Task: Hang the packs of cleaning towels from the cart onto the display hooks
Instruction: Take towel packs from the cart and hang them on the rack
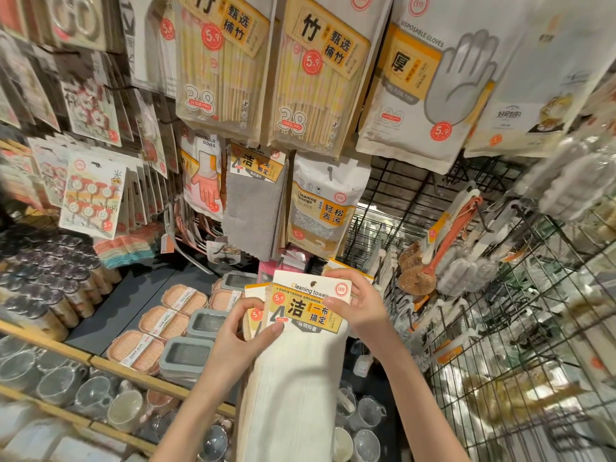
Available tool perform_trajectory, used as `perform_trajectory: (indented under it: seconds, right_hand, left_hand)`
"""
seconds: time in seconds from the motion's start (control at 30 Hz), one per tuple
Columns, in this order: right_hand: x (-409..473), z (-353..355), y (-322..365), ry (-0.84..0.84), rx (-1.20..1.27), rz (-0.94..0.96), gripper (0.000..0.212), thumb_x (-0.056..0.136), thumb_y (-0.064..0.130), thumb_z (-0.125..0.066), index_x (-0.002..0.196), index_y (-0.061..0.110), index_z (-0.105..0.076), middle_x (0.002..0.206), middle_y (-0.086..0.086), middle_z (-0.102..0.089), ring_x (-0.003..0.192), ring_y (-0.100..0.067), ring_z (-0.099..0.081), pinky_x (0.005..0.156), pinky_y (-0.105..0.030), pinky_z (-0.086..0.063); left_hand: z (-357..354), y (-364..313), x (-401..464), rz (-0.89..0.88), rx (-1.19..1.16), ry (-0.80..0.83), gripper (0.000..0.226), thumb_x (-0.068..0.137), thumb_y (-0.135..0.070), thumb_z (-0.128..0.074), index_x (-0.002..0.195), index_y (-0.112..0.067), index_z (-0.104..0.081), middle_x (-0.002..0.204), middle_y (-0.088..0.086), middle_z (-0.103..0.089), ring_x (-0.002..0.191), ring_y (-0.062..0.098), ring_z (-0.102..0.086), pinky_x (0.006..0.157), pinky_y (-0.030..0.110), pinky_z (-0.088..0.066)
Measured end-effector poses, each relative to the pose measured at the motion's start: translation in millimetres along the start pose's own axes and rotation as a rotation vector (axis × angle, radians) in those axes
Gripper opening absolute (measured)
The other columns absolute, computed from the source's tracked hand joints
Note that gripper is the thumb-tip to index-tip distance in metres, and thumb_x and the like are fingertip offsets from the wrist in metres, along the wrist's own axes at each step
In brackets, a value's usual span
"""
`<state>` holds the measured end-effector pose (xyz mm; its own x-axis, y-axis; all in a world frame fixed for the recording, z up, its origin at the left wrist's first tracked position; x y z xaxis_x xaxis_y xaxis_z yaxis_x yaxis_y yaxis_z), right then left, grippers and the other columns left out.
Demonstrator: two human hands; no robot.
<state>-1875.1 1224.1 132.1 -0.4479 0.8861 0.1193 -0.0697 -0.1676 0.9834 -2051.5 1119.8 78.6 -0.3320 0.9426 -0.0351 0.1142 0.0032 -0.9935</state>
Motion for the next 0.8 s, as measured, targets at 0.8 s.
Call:
perform_trajectory:
  seconds: [0.8]
  right_hand:
    - [44,82,-91,-0.331,-0.130,-0.238,0.034,0.081,-0.010,-0.060,0.092,0.023,-0.061,0.089,0.000,-0.064,0.082,-0.015,-0.063,0.066,-0.026,-0.054]
  left_hand:
    - [42,7,22,-0.068,0.140,-0.204,0.031,0.083,0.001,-0.069,0.100,-0.022,-0.057,0.097,-0.027,-0.067,0.083,-0.009,-0.064,0.057,0.009,-0.047]
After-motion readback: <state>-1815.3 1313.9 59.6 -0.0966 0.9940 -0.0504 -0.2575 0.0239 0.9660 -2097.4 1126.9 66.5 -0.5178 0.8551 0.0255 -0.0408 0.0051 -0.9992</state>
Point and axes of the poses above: each hand's wrist, its own x-axis towards the middle knuckle, its own z-axis out of the back of the hand, y = z × x, the point moved 5 cm from there along x, towards the middle knuckle
